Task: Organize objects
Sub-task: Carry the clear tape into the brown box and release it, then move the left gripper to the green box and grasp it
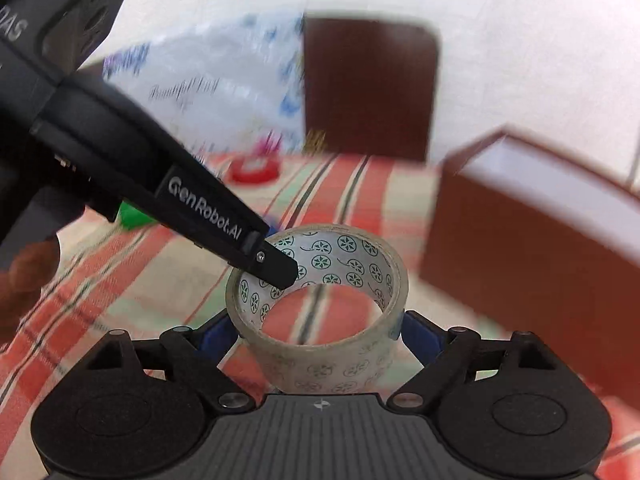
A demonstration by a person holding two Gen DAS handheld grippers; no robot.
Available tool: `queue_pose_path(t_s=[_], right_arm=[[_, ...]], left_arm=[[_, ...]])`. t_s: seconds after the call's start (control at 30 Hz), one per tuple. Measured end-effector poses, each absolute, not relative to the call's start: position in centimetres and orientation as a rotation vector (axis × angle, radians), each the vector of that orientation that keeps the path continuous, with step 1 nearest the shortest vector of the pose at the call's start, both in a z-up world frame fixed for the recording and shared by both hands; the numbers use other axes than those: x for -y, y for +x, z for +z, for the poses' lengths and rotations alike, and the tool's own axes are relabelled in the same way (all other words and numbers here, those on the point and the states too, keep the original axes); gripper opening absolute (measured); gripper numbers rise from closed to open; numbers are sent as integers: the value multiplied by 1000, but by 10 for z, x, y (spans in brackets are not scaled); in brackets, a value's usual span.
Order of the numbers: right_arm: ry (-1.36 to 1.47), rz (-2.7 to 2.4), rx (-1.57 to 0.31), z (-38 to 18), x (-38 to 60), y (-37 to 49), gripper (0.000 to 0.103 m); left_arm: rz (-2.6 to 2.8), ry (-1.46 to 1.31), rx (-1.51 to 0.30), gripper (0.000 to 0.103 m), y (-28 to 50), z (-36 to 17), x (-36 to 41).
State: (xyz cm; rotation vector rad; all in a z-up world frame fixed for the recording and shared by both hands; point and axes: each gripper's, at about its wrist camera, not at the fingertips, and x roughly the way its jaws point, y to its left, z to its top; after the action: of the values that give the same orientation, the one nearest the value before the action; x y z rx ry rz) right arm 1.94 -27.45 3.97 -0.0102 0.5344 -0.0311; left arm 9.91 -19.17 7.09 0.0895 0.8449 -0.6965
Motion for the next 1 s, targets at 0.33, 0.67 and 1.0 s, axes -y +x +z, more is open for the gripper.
queue_pose_path(t_s=[0.33, 0.67, 1.0], right_arm=[[-33, -192, -364, 97, 363, 8, 87], [-16, -351, -408, 87, 433, 7, 88], [12, -375, -413, 76, 433, 5, 91]], left_arm=[[-843, 129, -660, 16, 101, 140, 296], [-913, 221, -638, 31, 95, 125, 372], [-815, 185, -621, 47, 110, 124, 330]])
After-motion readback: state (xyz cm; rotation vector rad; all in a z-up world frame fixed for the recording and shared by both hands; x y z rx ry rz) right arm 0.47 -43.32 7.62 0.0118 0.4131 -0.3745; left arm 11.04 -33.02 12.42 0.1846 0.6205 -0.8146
